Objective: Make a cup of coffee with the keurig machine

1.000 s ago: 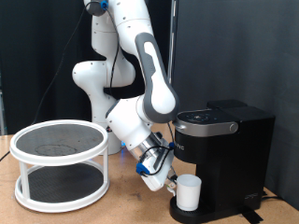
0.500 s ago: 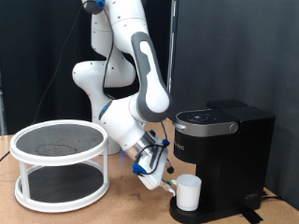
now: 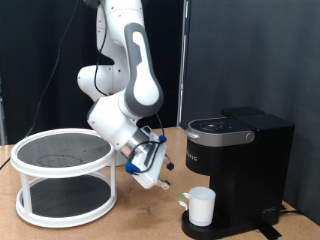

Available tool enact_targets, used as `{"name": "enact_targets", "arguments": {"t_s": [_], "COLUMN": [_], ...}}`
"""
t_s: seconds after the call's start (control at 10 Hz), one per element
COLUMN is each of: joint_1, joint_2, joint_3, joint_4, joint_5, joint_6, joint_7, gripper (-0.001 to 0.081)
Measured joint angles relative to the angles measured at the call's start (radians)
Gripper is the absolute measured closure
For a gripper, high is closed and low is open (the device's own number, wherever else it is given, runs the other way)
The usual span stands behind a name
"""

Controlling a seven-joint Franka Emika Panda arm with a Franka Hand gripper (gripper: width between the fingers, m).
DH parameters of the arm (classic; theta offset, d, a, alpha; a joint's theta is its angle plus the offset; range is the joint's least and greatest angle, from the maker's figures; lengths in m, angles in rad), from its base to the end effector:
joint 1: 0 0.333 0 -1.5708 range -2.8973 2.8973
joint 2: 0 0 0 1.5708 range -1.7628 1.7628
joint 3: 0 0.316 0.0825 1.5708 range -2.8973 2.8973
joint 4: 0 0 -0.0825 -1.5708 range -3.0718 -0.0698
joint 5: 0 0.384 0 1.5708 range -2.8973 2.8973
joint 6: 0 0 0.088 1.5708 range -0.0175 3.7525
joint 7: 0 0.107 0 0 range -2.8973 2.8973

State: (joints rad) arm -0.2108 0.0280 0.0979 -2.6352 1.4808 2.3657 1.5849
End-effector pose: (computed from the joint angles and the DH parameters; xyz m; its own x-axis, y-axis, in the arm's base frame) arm 0.4027 -0.0332 0.2207 -0.8925 0.0221 -0.4504 -0.2845 0.7473 0.6005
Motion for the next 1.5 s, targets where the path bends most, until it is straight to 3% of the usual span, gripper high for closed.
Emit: {"name": "enact_targets", "arguments": {"t_s": [0.2,0.3,0.6,0.9,1.2,1.5], "joint_1": [-0.001,-0.003,-0.004,-0.004,-0.004,-0.004], "joint_2": [0.000,-0.015,-0.121,-0.246,-0.366,-0.371], "joint_3": [0.000,-0.001,-0.007,-0.010,-0.021,-0.017], "joint_4": [-0.003,-0.013,-0.061,-0.100,-0.128,-0.134], "joint_5": [-0.022,-0.046,-0.060,-0.028,-0.020,-0.060], "joint_6": [-0.024,-0.076,-0.184,-0.215,-0.253,-0.239], "joint_7": [0.003,0.005,-0.012,-0.017,0.073,0.056], "gripper": [0.0072,0.0072,0.0072,0.0072,0.0072,0.0072]}}
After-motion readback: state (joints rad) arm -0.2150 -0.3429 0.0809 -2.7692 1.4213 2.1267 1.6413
